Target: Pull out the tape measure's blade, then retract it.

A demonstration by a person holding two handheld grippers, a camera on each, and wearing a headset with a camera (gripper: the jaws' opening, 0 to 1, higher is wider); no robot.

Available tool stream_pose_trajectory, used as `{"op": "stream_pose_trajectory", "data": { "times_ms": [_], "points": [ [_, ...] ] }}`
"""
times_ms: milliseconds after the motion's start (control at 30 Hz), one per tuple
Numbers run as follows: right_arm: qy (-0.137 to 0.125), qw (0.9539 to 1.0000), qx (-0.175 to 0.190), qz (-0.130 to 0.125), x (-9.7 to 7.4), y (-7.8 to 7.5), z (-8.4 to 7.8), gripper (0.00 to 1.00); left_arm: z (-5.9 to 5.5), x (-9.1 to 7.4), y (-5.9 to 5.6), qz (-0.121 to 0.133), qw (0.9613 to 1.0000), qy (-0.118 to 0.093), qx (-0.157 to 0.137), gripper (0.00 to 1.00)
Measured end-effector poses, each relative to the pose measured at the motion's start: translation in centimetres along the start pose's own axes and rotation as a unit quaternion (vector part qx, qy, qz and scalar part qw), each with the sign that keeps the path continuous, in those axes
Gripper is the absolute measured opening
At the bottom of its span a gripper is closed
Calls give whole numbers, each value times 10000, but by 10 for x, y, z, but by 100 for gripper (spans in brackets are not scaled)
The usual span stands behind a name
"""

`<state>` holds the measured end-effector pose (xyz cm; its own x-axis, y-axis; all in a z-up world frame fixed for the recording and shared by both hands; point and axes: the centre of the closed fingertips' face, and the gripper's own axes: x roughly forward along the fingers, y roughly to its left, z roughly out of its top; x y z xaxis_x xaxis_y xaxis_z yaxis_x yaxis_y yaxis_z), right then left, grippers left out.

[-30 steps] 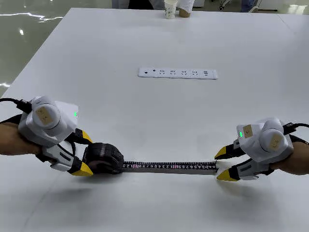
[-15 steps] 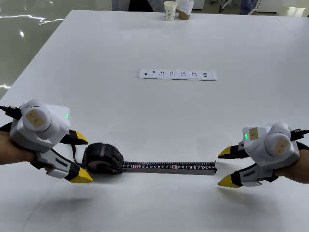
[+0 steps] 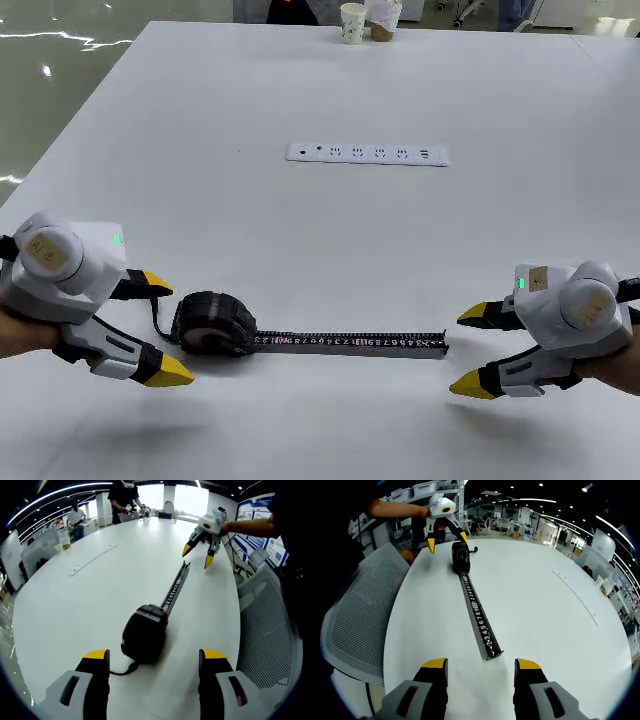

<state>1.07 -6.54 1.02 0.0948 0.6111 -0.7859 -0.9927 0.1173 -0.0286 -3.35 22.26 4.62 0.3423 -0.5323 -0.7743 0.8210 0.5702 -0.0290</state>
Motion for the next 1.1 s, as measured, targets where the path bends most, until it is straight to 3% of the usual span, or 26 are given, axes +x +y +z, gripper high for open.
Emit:
{"op": "stream_pose_trajectory", "data": {
  "times_ms": [433, 700, 1100],
  "points": [
    [-129, 9992, 302, -236, -6, 9, -2, 63, -5, -5, -14, 198, 9992, -196, -297, 74],
    [-235, 9980, 493, -330, -9, 17, -1, 68, -5, -7, -22, 350, 9974, -370, -511, 83],
    [-441, 9940, 811, -581, -16, 23, 6, 77, -3, -8, -32, 641, 9917, -702, -866, 92]
  ]
}}
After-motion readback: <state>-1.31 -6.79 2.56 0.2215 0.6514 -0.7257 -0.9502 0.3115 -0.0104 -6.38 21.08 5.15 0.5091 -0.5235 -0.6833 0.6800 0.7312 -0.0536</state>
